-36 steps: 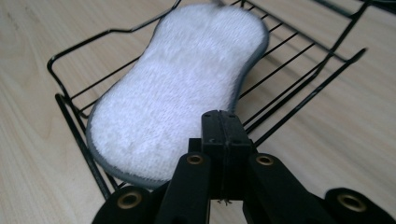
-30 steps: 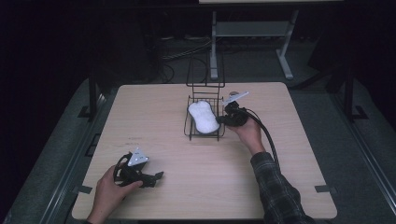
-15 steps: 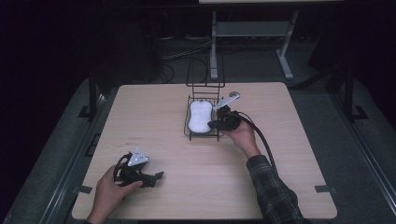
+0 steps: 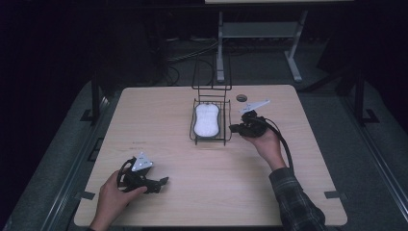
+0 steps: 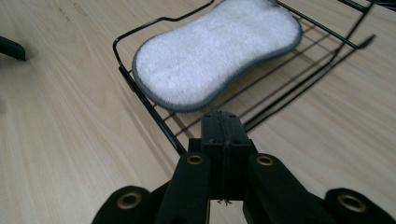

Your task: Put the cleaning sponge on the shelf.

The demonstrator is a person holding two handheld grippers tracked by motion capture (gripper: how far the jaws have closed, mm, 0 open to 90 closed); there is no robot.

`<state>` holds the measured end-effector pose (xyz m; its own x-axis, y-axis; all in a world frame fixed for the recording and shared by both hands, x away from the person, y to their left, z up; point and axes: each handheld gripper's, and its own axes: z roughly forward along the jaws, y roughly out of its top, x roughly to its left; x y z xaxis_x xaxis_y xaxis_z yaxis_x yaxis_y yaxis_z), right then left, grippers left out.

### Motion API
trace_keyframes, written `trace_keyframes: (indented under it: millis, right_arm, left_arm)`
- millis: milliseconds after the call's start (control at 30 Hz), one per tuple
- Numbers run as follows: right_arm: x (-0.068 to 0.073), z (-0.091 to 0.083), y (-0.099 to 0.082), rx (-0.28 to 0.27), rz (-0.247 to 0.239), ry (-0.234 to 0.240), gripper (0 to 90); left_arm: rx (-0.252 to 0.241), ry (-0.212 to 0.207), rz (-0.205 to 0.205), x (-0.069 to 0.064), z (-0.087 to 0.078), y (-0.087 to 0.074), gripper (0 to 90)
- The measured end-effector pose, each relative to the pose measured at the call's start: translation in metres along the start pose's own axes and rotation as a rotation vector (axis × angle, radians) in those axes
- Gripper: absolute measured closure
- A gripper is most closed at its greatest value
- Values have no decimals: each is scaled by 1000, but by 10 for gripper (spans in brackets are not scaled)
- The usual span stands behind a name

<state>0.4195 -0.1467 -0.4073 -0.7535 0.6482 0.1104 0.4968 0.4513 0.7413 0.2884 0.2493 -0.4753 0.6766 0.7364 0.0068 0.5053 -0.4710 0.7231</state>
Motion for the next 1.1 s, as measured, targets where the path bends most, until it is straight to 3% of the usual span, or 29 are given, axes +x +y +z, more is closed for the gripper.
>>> trace_keyframes:
  millis: [167, 300, 433, 700, 733, 933, 1100]
  right_arm:
    - [-3, -14, -13, -5, 40, -3, 712]
    - [-2, -27, -30, -6, 59, -31, 511]
    - [0, -37, -47, -1, 60, -67, 391]
    - [6, -64, -90, -23, 100, -129, 285]
    - [10, -70, -99, -27, 106, -137, 235]
    - [18, -81, -121, -14, 116, -166, 156]
    - [21, -89, -145, -8, 162, -186, 109]
  left_arm:
    - [0, 0, 0, 0, 0, 0, 126]
    - [0, 1, -1, 0, 0, 0, 126]
    - [0, 1, -1, 0, 0, 0, 126]
    - [-1, 1, -1, 0, 0, 0, 126]
    - [-3, 1, -1, 0, 0, 0, 126]
    - [0, 1, 0, 0, 0, 0, 126]
    - [0, 2, 3, 0, 0, 0, 126]
